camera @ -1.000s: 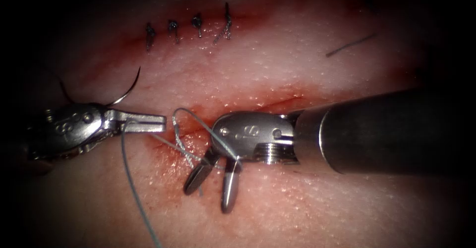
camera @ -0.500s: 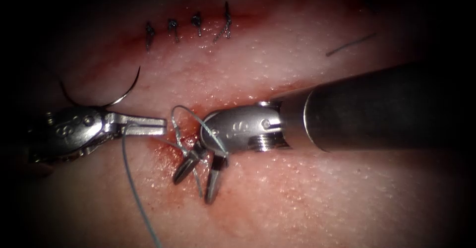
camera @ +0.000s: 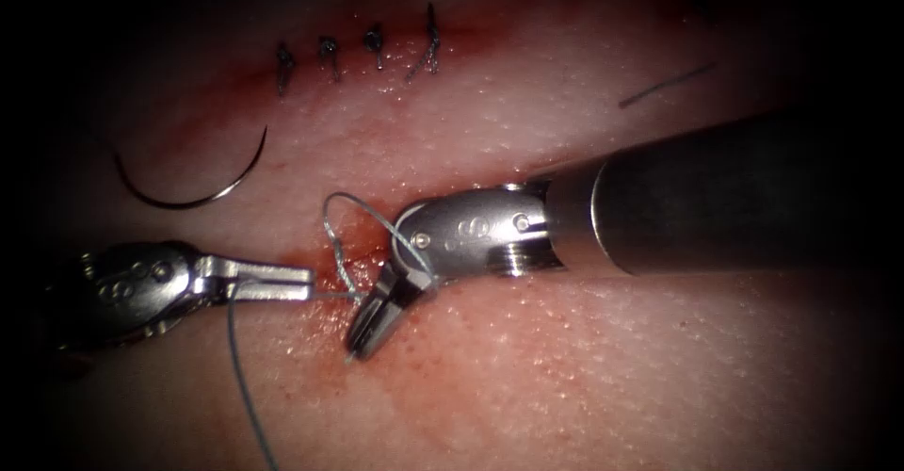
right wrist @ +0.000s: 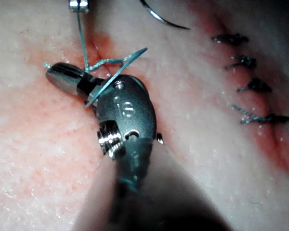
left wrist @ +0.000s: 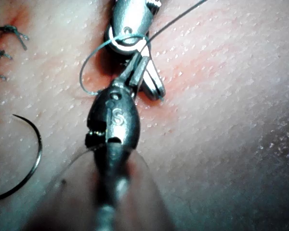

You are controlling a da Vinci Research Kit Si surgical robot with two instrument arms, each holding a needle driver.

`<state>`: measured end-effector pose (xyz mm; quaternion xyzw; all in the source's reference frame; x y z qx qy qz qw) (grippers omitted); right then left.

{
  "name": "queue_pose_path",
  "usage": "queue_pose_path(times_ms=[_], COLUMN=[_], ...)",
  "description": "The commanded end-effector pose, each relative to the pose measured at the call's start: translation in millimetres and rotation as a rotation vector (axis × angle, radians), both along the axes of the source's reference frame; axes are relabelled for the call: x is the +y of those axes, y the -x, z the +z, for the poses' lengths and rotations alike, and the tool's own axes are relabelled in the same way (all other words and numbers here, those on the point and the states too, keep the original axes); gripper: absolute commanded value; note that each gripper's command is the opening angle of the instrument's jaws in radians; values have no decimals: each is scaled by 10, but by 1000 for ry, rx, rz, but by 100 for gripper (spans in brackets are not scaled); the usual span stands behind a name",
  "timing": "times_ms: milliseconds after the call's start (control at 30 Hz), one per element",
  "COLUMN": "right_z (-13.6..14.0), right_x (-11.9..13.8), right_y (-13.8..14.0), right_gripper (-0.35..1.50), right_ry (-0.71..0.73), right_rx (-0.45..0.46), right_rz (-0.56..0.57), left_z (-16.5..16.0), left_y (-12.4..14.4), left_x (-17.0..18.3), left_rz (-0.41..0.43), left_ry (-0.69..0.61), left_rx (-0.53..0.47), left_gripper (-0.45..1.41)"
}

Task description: Wound Closure

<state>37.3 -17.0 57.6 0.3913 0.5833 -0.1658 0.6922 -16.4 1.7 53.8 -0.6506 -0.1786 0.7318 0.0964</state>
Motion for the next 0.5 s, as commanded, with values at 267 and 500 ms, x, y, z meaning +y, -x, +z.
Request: queue_pose_path(times_ms=[267,500], right_z=[5,25], right_x=[32,49], right_y=[4,7], right_gripper=[-35,-35], right_ry=[-179,-214], right_rx=[-21,-102], right_rz=[161,270], left_z=[-9,-33], left_y=[35,68], left_x=[-36,-75], left_rz=[94,175], left_ry=[2,0], left_rx=[36,20], left_gripper=[-45,-45])
